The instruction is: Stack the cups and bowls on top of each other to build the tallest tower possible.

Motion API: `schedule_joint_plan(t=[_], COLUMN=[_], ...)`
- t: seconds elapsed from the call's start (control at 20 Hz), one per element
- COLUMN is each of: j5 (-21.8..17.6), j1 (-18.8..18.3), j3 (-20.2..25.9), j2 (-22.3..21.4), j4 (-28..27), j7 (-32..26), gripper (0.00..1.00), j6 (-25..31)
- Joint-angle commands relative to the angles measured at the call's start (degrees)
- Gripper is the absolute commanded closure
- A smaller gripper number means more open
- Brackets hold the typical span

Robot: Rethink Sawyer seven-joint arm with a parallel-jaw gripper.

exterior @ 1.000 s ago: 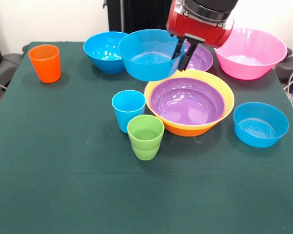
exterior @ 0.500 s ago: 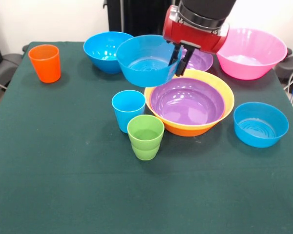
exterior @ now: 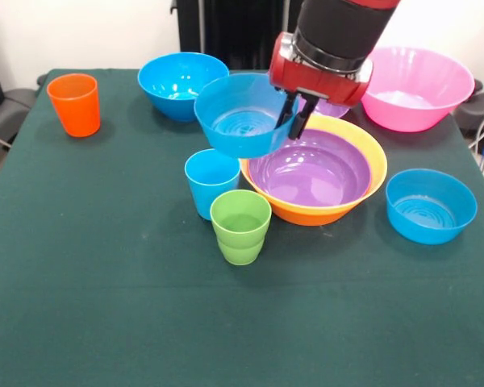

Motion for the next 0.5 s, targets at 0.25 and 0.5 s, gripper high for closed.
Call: schedule_joint_plan(t=[0.25, 0.5], j5=[-5.2, -5.5], j1=[-0.6, -0.7], j3=[6.5, 6.7], j2=[5.0, 5.5], j4=[-2.1, -1.9], j7=[-5.1, -4.6], gripper=[1.00, 1.00], j6=[-2.3, -3.4])
